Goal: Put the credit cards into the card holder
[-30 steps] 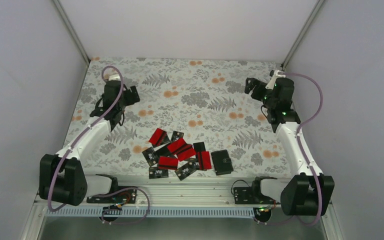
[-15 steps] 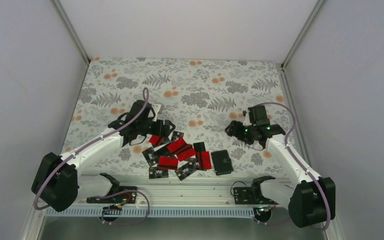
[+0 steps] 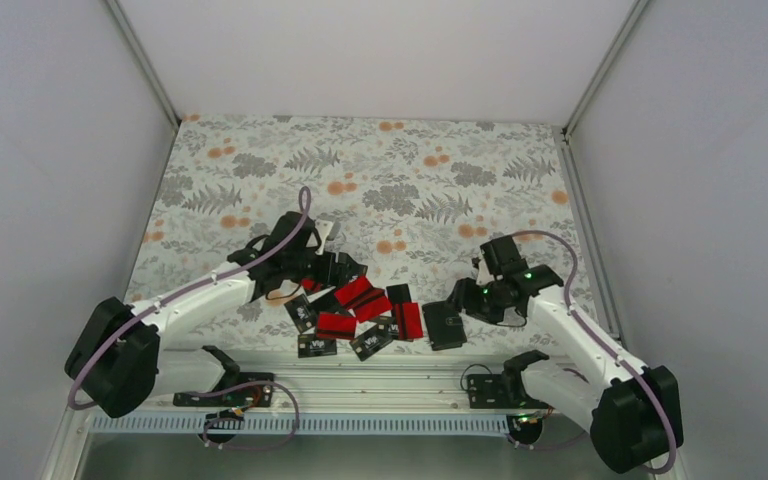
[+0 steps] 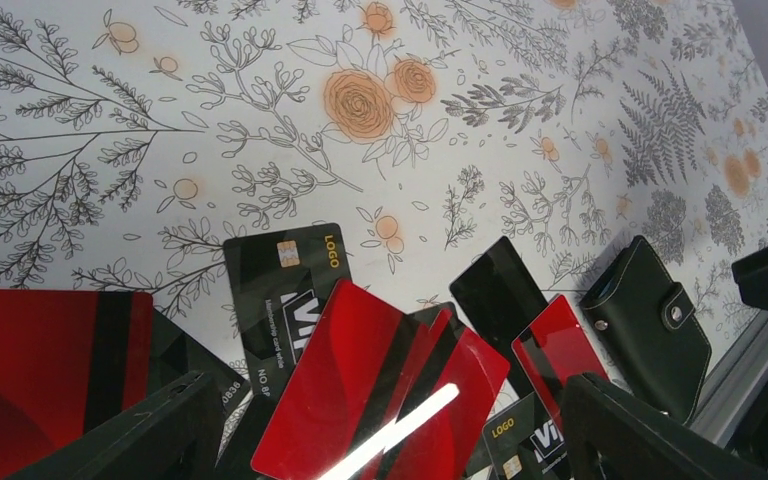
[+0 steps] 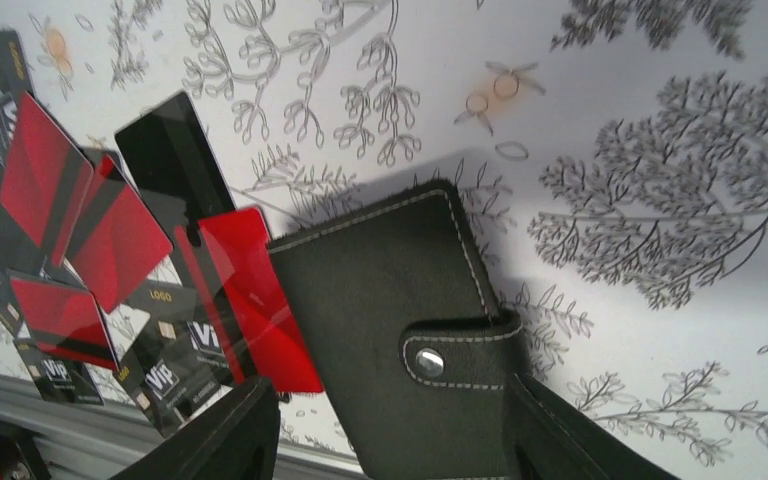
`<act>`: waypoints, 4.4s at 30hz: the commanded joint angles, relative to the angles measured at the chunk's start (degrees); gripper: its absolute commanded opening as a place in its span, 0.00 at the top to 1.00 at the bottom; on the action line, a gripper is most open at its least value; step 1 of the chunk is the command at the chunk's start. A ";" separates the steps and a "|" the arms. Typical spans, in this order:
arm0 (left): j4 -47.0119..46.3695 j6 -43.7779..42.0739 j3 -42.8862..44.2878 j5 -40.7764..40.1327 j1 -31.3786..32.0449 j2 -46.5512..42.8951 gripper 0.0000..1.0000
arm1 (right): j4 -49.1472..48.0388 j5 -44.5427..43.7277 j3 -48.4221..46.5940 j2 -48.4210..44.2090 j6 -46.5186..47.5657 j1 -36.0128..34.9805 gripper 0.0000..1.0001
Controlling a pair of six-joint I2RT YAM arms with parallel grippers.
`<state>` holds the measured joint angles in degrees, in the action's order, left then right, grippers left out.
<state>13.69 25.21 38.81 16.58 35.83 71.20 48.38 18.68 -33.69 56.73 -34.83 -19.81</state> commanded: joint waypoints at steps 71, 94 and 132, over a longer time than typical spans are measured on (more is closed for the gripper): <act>-11.98 5.26 8.73 -5.81 0.82 8.79 0.26 | -26.66 -0.89 -12.03 5.18 -8.25 -1.46 0.96; -41.57 14.58 11.51 20.64 -11.94 2.56 0.20 | -47.80 19.40 -29.82 12.33 -2.33 -1.37 0.96; -62.81 26.66 16.22 31.49 -12.68 13.15 0.98 | -38.81 24.69 -34.42 17.50 7.98 -1.98 0.63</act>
<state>-54.22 57.65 52.53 48.71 23.16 86.43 -1.04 52.12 -64.38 73.58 -34.59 -21.47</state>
